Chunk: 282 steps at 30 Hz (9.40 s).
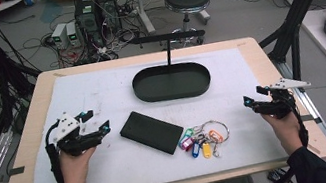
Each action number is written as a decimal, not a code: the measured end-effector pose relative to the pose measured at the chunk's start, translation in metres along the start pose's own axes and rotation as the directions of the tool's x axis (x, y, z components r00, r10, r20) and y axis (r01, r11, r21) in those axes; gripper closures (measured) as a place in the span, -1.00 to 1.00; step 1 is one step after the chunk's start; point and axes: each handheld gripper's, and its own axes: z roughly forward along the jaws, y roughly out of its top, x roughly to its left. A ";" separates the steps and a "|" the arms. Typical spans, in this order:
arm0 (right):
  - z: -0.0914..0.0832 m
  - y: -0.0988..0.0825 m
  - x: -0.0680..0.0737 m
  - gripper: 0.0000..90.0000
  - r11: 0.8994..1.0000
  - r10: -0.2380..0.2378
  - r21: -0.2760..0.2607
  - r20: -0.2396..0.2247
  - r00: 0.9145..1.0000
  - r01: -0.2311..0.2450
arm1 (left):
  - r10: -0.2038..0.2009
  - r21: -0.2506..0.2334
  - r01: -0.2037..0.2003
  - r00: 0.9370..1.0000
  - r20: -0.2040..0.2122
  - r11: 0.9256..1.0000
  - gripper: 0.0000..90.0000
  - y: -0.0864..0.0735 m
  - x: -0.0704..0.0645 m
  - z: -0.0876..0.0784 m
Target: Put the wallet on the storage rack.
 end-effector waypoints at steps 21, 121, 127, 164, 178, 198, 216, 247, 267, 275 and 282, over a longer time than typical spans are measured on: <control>0.004 0.000 -0.002 -0.38 1.000 -0.005 0.011 0.006 1.000 0.005 | -0.080 0.147 0.058 0.985 0.151 0.987 -0.42 0.023 -0.001 0.041; 0.095 0.032 0.165 -0.08 0.952 -0.175 0.073 -0.666 0.725 0.297 | 0.227 -0.189 -0.169 0.910 0.348 0.967 0.85 0.037 -0.036 0.002; 0.098 0.029 0.171 0.24 0.934 -0.202 0.069 -0.706 0.679 0.350 | 0.215 -0.182 -0.158 0.910 0.356 0.970 0.85 0.033 -0.033 -0.002; 0.058 0.050 0.160 0.74 0.881 -0.376 -0.119 -0.764 0.524 0.458 | 0.080 0.069 -0.154 0.786 0.612 0.986 0.35 0.036 -0.036 0.025; 0.047 0.057 0.144 0.52 0.914 -0.377 -0.182 -0.715 0.589 0.363 | 0.157 -0.066 -0.147 0.784 0.600 0.987 0.65 0.040 -0.042 0.027; 0.012 0.054 0.050 -0.09 0.962 -0.201 -0.249 -0.359 0.911 0.114 | 0.175 -0.176 -0.113 0.900 0.399 0.978 0.65 0.063 -0.042 0.067; 0.006 0.044 0.019 -0.24 0.973 -0.088 -0.229 -0.224 0.971 0.035 | 0.147 -0.194 -0.093 0.946 0.287 0.977 0.65 0.073 -0.030 0.131; 0.001 0.037 0.007 -0.24 0.972 -0.057 -0.236 -0.184 0.981 0.012 | 0.014 -0.155 0.021 0.976 0.218 0.988 0.65 0.053 -0.022 0.219; 0.000 0.037 0.006 -0.24 0.972 -0.056 -0.236 -0.181 0.982 0.012 | 0.014 -0.090 0.005 0.979 0.205 0.996 0.63 0.039 -0.020 0.229; 0.000 0.035 0.005 -0.24 0.973 -0.058 -0.231 -0.179 0.982 0.016 | 0.032 -0.051 -0.023 0.979 0.199 0.998 0.60 0.038 -0.018 0.227; -0.003 0.033 0.003 -0.24 0.971 -0.051 -0.237 -0.169 0.984 0.010 | 0.027 -0.018 -0.024 0.986 0.164 1.000 0.48 0.035 -0.015 0.225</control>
